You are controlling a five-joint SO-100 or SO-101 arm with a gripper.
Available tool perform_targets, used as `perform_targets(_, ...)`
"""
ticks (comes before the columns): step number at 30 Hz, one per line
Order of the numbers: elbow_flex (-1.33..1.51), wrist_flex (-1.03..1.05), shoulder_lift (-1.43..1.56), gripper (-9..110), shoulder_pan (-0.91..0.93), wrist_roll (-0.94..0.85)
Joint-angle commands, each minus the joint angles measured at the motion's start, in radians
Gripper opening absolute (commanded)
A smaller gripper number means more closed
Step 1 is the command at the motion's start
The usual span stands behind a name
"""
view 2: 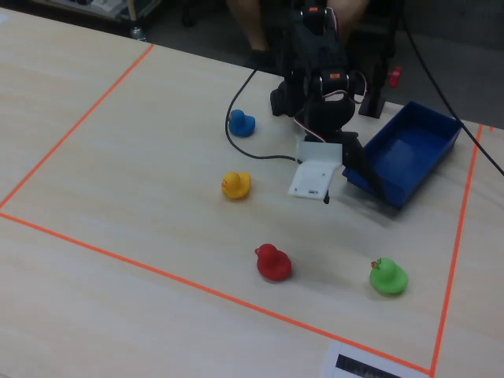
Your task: Grasp green duck and put it into box.
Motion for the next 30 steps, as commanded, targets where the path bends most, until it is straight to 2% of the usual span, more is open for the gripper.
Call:
perform_targets(1,-0.067,-0.109,-0.029,50,0.002,0.067)
perform_targets(4,-0.081,-0.158,-0.067,49,-0.02,0.135)
perform_targets(9,-0.114,-0.16,-0.133,50,-0.051,0.109)
perform_targets(16,-0.325,0.058,-0.222,49,-0.158,-0.018)
perform_targets(21,-0.595,0.198,-0.43,49,-0.176,-0.092)
perform_targets(30,-0.87,0.216,-0.56,50,-0.163,-0.138)
